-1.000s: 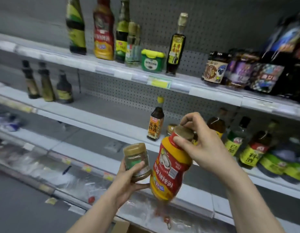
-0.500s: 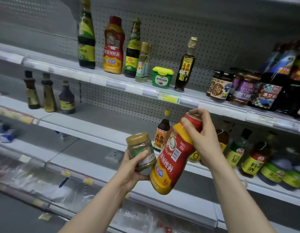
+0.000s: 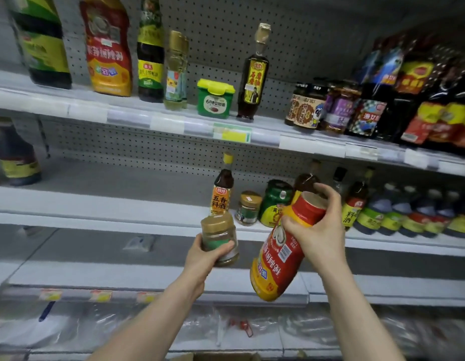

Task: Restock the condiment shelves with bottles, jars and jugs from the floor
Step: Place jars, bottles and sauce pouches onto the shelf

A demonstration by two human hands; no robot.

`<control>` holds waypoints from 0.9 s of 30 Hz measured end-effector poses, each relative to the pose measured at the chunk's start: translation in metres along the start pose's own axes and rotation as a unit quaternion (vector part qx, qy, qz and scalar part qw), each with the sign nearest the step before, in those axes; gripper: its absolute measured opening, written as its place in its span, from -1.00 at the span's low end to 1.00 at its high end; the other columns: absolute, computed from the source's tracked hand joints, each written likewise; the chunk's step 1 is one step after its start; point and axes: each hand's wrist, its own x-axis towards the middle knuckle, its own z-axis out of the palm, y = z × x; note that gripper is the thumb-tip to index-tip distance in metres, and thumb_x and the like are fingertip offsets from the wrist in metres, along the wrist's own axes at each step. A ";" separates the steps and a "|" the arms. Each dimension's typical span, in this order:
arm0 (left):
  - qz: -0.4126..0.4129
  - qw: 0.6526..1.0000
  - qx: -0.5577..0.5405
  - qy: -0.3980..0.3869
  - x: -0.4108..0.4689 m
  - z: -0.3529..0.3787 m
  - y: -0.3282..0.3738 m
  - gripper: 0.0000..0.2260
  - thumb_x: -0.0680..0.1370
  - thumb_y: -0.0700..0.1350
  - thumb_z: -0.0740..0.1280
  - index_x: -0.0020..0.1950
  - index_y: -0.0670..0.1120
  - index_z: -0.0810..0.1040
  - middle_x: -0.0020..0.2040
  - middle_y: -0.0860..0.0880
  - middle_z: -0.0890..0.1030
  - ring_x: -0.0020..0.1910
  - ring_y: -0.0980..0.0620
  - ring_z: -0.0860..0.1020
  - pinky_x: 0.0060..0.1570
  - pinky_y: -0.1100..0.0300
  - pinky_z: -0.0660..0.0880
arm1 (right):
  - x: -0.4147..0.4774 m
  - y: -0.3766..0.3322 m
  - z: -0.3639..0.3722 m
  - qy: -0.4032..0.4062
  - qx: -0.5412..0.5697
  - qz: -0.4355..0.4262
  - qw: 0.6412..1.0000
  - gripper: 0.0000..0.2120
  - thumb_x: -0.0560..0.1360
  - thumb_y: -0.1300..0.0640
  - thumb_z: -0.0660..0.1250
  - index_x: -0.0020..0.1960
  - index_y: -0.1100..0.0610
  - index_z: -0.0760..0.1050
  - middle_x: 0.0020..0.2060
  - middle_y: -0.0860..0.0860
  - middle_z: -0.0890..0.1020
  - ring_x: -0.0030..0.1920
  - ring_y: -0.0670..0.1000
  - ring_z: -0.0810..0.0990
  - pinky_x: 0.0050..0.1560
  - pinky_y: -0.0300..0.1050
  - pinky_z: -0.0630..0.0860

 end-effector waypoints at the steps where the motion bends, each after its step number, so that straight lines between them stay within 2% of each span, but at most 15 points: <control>1: 0.005 1.000 0.010 0.005 0.006 0.004 -0.003 -0.43 0.20 0.00 0.66 0.14 0.06 0.53 0.01 0.07 0.68 -0.05 0.15 0.64 -0.23 0.35 0.51 | 0.001 0.003 -0.003 -0.003 -0.006 0.002 1.000 -0.24 0.29 0.20 0.62 0.30 -0.24 0.31 0.01 -0.45 0.52 -0.01 -0.35 0.57 -0.17 -0.31 0.53; 2: 0.007 1.000 0.021 0.005 0.011 0.010 -0.006 -0.48 0.25 -0.05 0.65 0.13 0.05 0.52 0.01 0.07 0.67 -0.06 0.17 0.63 -0.28 0.40 0.51 | 0.002 0.008 -0.007 -0.005 -0.011 0.005 1.000 -0.24 0.29 0.21 0.63 0.29 -0.22 0.32 0.02 -0.40 0.54 -0.01 -0.34 0.58 -0.19 -0.35 0.53; 4: 0.009 0.999 0.039 0.000 0.022 0.019 -0.012 -0.48 0.29 -0.09 0.64 0.16 0.02 0.51 0.04 0.05 0.66 -0.02 0.14 0.62 -0.24 0.37 0.51 | 0.004 0.017 -0.011 -0.016 -0.021 0.010 1.000 -0.25 0.27 0.21 0.64 0.27 -0.20 0.33 0.02 -0.36 0.56 -0.01 -0.32 0.60 -0.23 -0.40 0.54; 8: 0.024 0.996 0.081 0.009 0.042 0.041 -0.020 -0.36 0.26 -0.08 0.65 0.25 0.01 0.45 0.12 0.04 0.62 0.07 0.11 0.58 -0.13 0.30 0.49 | 0.009 0.040 -0.013 -0.065 -0.046 0.023 0.997 -0.24 0.27 0.18 0.63 0.22 -0.30 0.29 0.01 -0.51 0.51 0.00 -0.34 0.59 -0.22 -0.48 0.52; 10: 0.033 0.994 0.098 0.020 0.051 0.050 -0.023 -0.33 0.25 -0.07 0.66 0.28 0.01 0.44 0.14 0.03 0.61 0.09 0.08 0.58 -0.08 0.25 0.51 | 0.012 0.053 -0.011 -0.095 -0.058 0.033 0.993 -0.26 0.27 0.16 0.63 0.17 -0.34 0.27 0.00 -0.53 0.50 0.00 -0.36 0.57 -0.23 -0.49 0.51; 13: 0.047 0.991 0.120 0.037 0.063 0.063 -0.025 -0.28 0.24 -0.04 0.67 0.32 0.02 0.43 0.16 0.03 0.60 0.12 0.05 0.57 -0.03 0.22 0.50 | 0.020 0.074 -0.009 -0.124 -0.063 0.049 0.989 -0.29 0.26 0.14 0.63 0.14 -0.33 0.28 -0.01 -0.40 0.55 0.00 -0.33 0.58 -0.18 -0.44 0.51; 16: 0.058 0.986 0.142 0.057 0.073 0.075 -0.029 -0.31 0.22 -0.01 0.67 0.26 0.07 0.42 0.14 0.05 0.59 0.10 0.07 0.57 -0.03 0.23 0.50 | 0.029 0.094 -0.011 -0.145 -0.066 0.055 0.986 -0.29 0.26 0.13 0.63 0.17 -0.29 0.28 -0.01 -0.36 0.54 0.01 -0.33 0.57 -0.16 -0.42 0.51; 20: 0.059 0.980 0.168 0.094 0.083 0.085 -0.032 -0.34 0.22 -0.01 0.67 0.24 0.03 0.45 0.15 0.00 0.61 0.11 0.02 0.59 0.10 0.11 0.56 | 0.045 0.112 -0.012 -0.169 -0.056 0.054 0.982 -0.27 0.26 0.12 0.63 0.20 -0.26 0.28 -0.01 -0.33 0.55 -0.01 -0.35 0.57 -0.23 -0.49 0.49; 22: 0.063 0.975 0.178 0.118 0.087 0.089 -0.036 -0.35 0.22 0.00 0.67 0.21 0.04 0.45 0.14 0.01 0.62 0.09 0.04 0.59 0.05 0.15 0.55 | 0.051 0.120 -0.013 -0.181 -0.052 0.051 0.981 -0.28 0.26 0.13 0.63 0.21 -0.25 0.28 0.01 -0.31 0.55 0.00 -0.35 0.57 -0.22 -0.51 0.48; 24: 0.078 0.968 0.195 0.135 0.089 0.092 -0.038 -0.34 0.21 0.01 0.67 0.19 0.06 0.42 0.14 0.02 0.60 0.08 0.04 0.58 0.01 0.19 0.52 | 0.054 0.127 -0.013 -0.184 -0.050 0.049 0.980 -0.28 0.25 0.14 0.63 0.20 -0.25 0.28 0.00 -0.32 0.56 0.00 -0.34 0.57 -0.20 -0.52 0.48; 27: 0.108 0.955 0.224 0.163 0.097 0.100 -0.041 -0.29 0.19 0.02 0.68 0.22 0.04 0.41 0.17 0.01 0.57 0.13 -0.01 0.56 0.10 0.10 0.55 | 0.059 0.136 -0.012 -0.187 -0.047 0.055 0.980 -0.27 0.25 0.14 0.63 0.19 -0.28 0.28 -0.01 -0.38 0.55 0.00 -0.35 0.56 -0.20 -0.53 0.48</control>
